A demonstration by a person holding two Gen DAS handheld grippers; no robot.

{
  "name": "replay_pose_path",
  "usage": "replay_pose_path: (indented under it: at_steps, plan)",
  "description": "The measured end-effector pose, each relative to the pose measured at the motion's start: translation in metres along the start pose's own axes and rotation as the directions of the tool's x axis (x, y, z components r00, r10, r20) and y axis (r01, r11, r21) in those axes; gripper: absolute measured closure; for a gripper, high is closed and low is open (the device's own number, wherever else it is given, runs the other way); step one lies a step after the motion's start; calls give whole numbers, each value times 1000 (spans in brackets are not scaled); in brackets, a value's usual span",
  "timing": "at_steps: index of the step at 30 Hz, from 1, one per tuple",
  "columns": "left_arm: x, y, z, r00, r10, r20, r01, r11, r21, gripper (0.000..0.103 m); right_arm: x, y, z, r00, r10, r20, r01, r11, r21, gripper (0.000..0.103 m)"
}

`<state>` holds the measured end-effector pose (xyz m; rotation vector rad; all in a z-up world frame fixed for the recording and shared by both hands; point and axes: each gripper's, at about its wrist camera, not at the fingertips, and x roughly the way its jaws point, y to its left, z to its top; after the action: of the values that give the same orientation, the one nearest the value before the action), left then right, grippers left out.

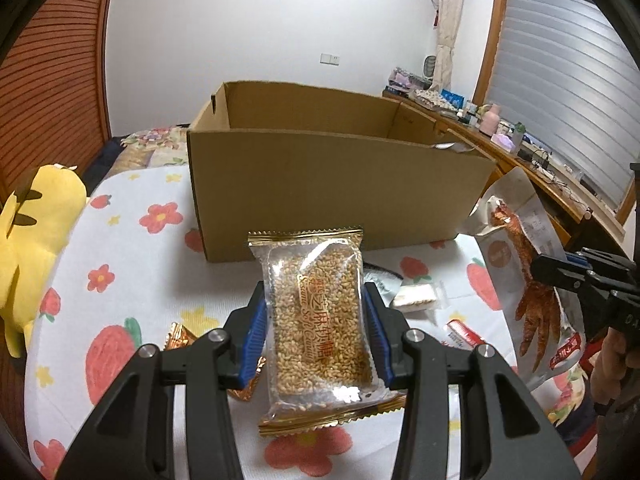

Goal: Organize snacks
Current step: 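Lift both held packs and carry them over the cardboard box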

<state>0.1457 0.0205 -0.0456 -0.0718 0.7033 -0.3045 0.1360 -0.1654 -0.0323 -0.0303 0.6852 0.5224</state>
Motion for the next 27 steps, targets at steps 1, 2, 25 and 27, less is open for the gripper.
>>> replay_pose_path:
  at_steps: [1, 2, 25, 27]
  plan:
    - [-2, -1, 1, 1000, -1, 5, 1, 1000, 3, 59, -2, 1, 1, 1000, 0, 4, 0, 1000, -5, 94]
    - [-5, -2, 3, 1000, -3, 11, 3, 1000, 7, 59, -3, 1, 1, 1000, 0, 7, 0, 1000, -7, 94]
    - [-3, 3, 110, 988, -14, 157, -2, 995, 97, 59, -23, 0, 102, 981, -28, 193, 62, 983, -174, 94]
    - [-2, 6, 120, 986, -18, 168, 1, 995, 99, 59, -18, -3, 111, 979, -32, 199, 70, 980, -186, 94]
